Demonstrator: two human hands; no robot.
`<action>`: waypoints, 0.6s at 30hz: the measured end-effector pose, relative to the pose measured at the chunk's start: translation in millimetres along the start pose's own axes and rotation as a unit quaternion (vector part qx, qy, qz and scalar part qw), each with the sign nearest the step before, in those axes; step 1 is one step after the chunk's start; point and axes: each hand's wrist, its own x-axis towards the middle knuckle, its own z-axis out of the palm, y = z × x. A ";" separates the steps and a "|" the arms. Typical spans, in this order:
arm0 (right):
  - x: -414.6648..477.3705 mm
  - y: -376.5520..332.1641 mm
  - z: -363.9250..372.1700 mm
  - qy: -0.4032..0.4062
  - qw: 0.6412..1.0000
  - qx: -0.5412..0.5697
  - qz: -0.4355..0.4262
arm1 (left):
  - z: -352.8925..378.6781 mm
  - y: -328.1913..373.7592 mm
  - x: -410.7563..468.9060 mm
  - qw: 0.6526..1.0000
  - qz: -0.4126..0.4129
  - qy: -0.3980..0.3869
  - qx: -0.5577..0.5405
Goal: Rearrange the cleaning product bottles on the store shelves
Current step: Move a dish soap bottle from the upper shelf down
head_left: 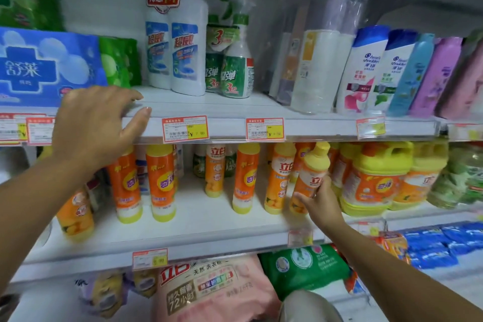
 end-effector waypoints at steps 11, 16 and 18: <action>26.9 18.3 28.0 0.006 0.998 -0.001 0.058 | 1.9 -0.9 -1.2 1.000 0.001 0.014 -0.008; 5.0 7.0 27.3 0.090 0.992 -0.002 0.087 | 1.4 -2.9 -1.9 1.000 0.004 0.008 -0.029; -25.4 -22.9 31.8 0.169 0.985 -0.019 0.005 | 1.4 -4.2 -2.4 0.999 0.004 0.004 -0.033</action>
